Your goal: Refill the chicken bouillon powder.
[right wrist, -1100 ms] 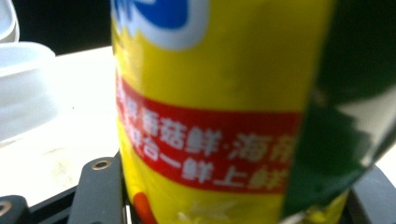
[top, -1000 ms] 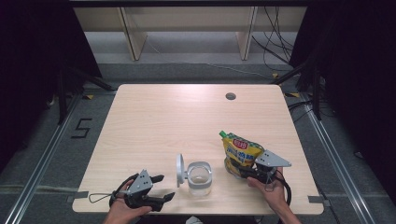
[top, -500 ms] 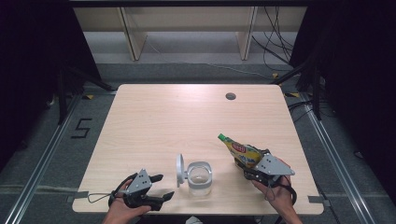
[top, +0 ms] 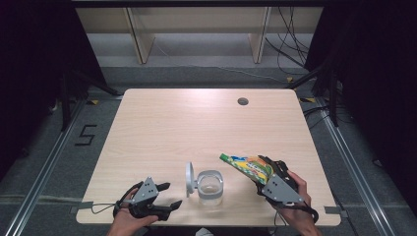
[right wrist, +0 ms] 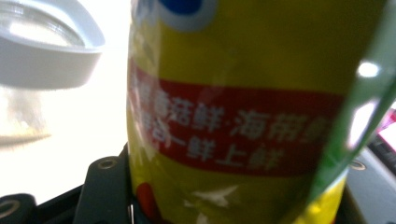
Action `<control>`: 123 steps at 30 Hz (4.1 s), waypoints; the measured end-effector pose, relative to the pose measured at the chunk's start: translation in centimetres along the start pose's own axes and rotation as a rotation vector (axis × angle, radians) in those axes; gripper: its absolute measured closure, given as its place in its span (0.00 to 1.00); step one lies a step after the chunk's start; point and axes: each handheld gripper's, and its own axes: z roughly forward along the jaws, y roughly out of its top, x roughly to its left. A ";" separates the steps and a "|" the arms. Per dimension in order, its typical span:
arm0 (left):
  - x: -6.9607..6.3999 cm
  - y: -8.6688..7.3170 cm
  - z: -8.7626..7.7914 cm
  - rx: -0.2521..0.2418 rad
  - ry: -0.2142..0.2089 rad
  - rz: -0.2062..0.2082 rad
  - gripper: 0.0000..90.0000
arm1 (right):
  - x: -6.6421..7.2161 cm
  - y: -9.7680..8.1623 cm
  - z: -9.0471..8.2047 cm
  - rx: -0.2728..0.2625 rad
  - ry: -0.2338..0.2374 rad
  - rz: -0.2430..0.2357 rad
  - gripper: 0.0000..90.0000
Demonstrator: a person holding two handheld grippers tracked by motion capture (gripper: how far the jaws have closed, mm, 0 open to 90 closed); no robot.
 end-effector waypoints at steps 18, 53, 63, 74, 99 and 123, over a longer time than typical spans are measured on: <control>0.2 0.0 -0.1 0.001 0.015 -0.004 0.29 | 2.8 1.9 -0.5 0.110 -0.101 -0.425 0.46; 0.3 0.0 0.0 -0.001 0.014 -0.020 0.29 | 5.0 4.0 0.2 0.165 -0.204 -0.975 0.49; 0.5 0.0 -0.1 0.004 0.015 0.007 0.29 | 5.5 3.7 0.1 0.195 -0.211 -0.969 0.50; 0.5 0.0 -0.1 0.006 0.012 0.021 0.29 | 5.6 4.2 0.1 0.194 -0.205 -1.037 0.51; 0.9 -0.2 0.1 -0.021 -0.013 -0.053 0.29 | 3.8 5.6 -0.1 0.234 -0.157 -1.266 0.55; 0.7 -0.1 0.3 0.013 -0.019 -0.024 0.24 | 3.4 5.9 -0.3 0.240 -0.155 -1.310 0.55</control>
